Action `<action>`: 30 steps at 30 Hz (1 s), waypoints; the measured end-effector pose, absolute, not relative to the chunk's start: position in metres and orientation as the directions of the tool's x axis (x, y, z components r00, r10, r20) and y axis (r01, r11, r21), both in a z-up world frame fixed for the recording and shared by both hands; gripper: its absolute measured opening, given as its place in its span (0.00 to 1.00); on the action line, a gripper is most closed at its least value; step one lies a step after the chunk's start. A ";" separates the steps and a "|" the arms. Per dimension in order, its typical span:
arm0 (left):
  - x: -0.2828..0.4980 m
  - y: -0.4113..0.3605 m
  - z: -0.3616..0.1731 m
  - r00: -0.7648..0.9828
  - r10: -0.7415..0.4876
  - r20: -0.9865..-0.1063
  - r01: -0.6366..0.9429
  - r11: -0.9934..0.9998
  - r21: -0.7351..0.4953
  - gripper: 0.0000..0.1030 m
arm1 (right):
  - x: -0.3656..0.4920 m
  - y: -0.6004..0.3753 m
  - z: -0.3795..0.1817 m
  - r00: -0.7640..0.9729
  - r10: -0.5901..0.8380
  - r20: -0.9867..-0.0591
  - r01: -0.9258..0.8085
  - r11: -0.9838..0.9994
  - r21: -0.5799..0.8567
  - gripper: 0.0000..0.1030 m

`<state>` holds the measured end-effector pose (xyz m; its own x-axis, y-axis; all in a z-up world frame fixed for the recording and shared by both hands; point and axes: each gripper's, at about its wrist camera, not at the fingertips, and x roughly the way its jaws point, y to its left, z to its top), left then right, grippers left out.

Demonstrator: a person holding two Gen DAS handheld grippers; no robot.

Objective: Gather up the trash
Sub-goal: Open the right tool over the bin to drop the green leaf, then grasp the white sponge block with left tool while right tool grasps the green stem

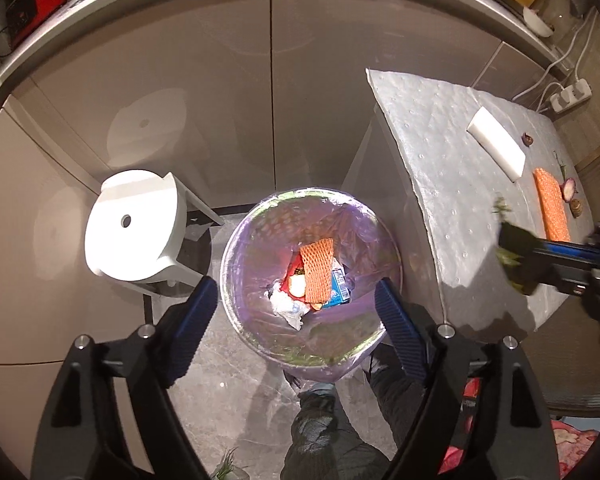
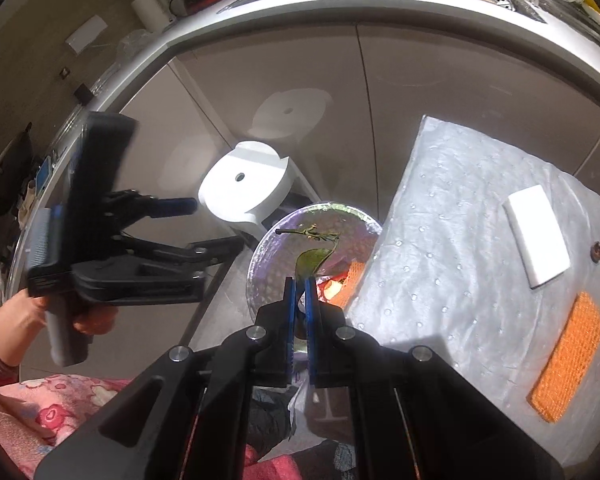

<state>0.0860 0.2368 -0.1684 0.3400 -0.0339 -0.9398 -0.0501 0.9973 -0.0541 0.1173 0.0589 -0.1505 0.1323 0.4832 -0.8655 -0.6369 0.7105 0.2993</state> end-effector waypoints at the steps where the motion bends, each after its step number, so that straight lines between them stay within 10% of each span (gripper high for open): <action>1: 0.080 0.241 -0.162 0.345 -0.033 -0.938 -0.060 0.997 -0.057 0.76 | 0.120 0.067 -0.159 0.119 0.482 -0.868 -0.642 0.704 0.304 0.06; 11: 0.040 0.276 -0.131 0.368 0.043 -0.929 -0.151 0.988 -0.014 0.80 | 0.128 0.135 -0.229 0.020 0.420 -0.907 -0.692 0.661 0.291 0.10; 15: 0.035 0.281 -0.126 0.365 0.057 -0.929 -0.171 0.985 -0.007 0.80 | 0.129 0.145 -0.244 0.008 0.393 -0.920 -0.692 0.666 0.278 0.35; 30: 0.118 0.174 -0.106 0.399 -0.129 -0.908 0.030 0.991 -0.127 0.81 | 0.144 -0.064 -0.121 0.423 0.333 -0.843 -0.380 0.910 0.168 0.68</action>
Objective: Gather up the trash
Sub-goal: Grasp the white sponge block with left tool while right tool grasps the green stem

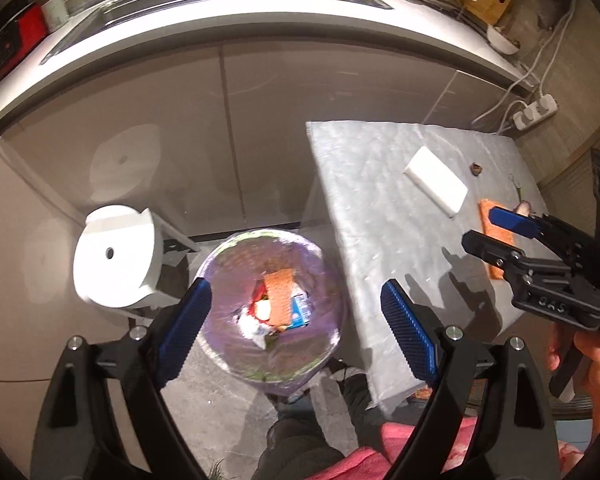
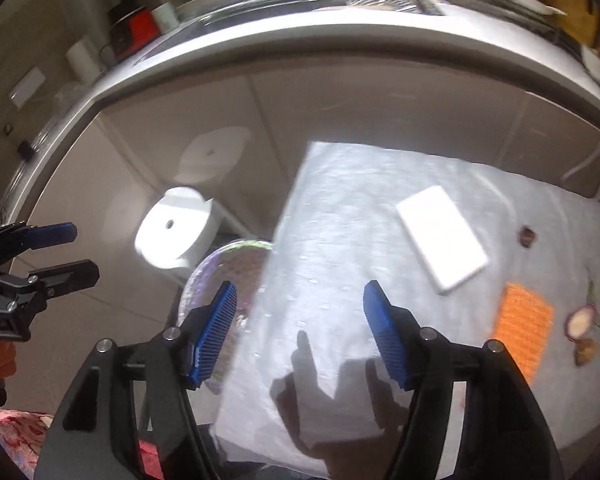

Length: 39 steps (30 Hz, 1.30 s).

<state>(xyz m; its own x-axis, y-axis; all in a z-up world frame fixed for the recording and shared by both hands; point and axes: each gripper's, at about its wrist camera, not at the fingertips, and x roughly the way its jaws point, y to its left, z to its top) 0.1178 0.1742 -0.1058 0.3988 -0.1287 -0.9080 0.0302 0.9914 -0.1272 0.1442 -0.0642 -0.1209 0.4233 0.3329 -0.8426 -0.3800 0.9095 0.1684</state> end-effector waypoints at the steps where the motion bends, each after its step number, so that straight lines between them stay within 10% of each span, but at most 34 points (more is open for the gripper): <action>1: 0.129 0.161 -0.105 0.396 -0.150 -0.906 0.043 0.989 -0.144 0.82 | 0.144 -0.083 -0.118 0.439 0.313 -0.842 -0.345 0.924 0.163 0.69; 10: 0.229 0.050 -0.123 0.376 -0.204 -0.904 -0.076 0.965 -0.250 0.84 | 0.138 -0.227 -0.121 0.499 0.164 -0.851 -0.091 0.986 0.137 0.69; 32: 0.309 -0.052 -0.243 0.102 0.051 -0.994 -0.355 0.935 0.011 0.84 | 0.169 -0.354 -0.154 0.438 0.160 -0.885 -0.032 0.986 0.163 0.69; 39: 0.300 -0.052 -0.242 0.132 0.027 -0.991 -0.333 0.943 -0.019 0.65 | 0.190 -0.351 -0.164 0.437 0.177 -0.882 -0.107 0.984 0.145 0.69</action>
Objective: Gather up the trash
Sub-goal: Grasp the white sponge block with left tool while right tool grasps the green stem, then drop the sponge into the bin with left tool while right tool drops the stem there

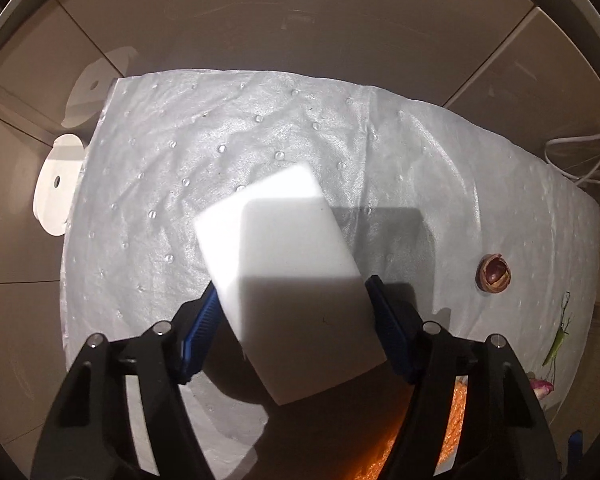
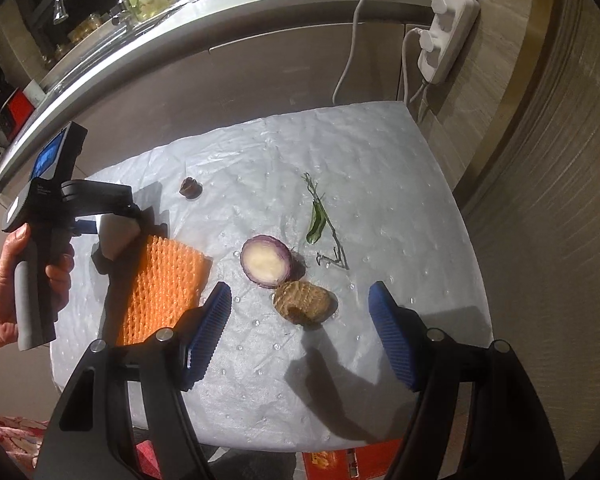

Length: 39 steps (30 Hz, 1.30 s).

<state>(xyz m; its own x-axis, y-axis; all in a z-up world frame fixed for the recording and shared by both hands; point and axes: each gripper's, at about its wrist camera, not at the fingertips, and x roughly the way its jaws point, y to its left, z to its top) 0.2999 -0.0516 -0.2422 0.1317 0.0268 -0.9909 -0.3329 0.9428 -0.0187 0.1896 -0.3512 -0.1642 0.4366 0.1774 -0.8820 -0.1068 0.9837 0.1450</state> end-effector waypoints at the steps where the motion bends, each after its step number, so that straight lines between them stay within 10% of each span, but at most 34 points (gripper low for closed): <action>1: 0.299 -0.051 -0.240 0.141 0.026 -0.990 -0.328 0.945 -0.022 0.64 | 0.193 -0.351 -0.166 0.436 0.186 -0.880 -0.114 0.982 0.151 0.69; 22: 0.209 0.018 -0.119 0.363 0.011 -0.932 -0.202 0.977 -0.068 0.65 | 0.297 -0.339 -0.238 0.320 0.169 -0.932 -0.182 0.977 0.114 0.07; 39: 0.145 0.130 -0.127 0.364 0.066 -0.929 -0.249 0.968 -0.029 0.65 | 0.236 -0.284 -0.121 0.476 0.331 -0.815 -0.240 0.940 0.241 0.03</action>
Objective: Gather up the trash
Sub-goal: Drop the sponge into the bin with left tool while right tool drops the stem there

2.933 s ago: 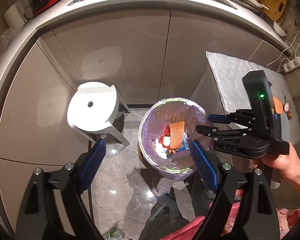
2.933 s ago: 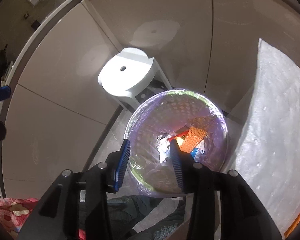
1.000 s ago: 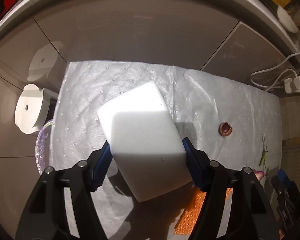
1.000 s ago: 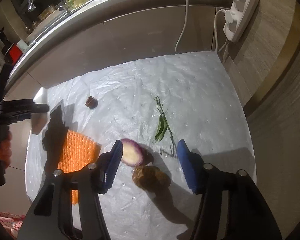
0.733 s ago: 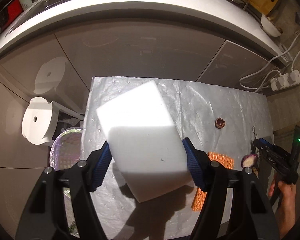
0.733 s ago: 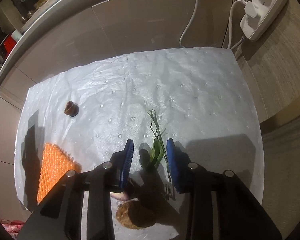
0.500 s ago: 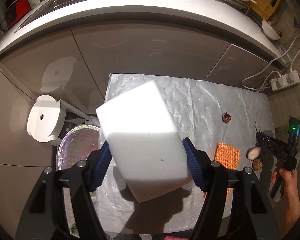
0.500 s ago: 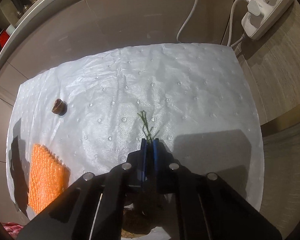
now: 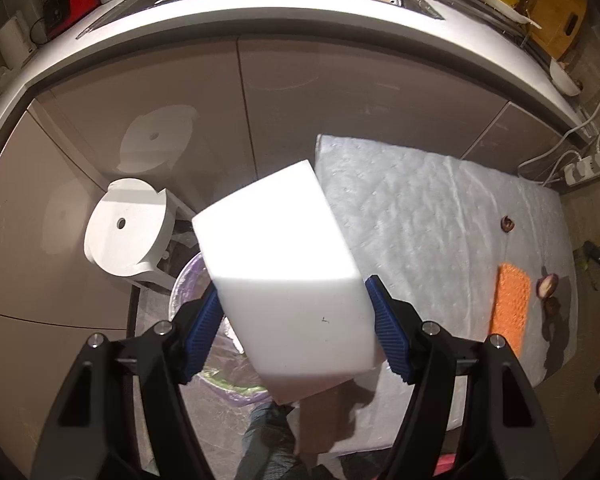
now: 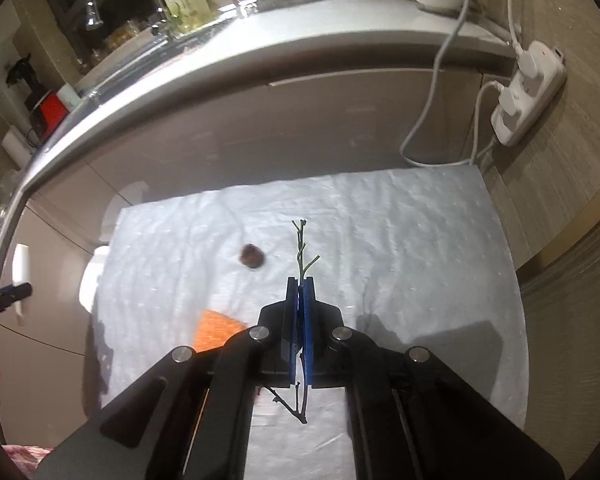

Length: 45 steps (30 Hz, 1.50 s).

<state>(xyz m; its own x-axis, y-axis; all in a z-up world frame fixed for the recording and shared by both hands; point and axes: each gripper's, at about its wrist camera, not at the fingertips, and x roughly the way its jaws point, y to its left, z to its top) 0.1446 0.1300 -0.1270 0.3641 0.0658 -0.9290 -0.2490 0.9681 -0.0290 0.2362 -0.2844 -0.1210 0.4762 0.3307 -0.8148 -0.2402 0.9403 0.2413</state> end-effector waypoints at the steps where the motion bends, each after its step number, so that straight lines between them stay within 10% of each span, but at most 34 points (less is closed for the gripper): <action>1: 0.139 0.139 -0.134 0.349 0.065 -0.935 -0.245 0.969 -0.024 0.65 | 0.229 -0.276 -0.112 0.481 0.351 -0.804 -0.255 0.933 0.255 0.03; 20: 0.132 0.218 -0.297 0.027 -0.045 -0.999 -0.153 0.987 -0.049 0.69 | 0.146 -0.118 -0.048 0.443 0.462 -0.768 -0.429 0.862 0.271 0.03; 45: 0.066 0.254 -0.130 0.318 0.018 -0.948 -0.162 0.986 -0.035 0.90 | 0.141 0.077 -0.155 0.120 0.519 -0.847 -0.649 0.686 0.328 0.03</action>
<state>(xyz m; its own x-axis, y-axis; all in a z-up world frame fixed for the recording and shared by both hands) 0.0664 0.2537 -0.1301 0.3184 0.0183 -0.9478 -0.1615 0.9862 -0.0352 0.1411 0.0772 -0.1551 0.1199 0.5185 -0.8466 -0.6494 0.6860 0.3282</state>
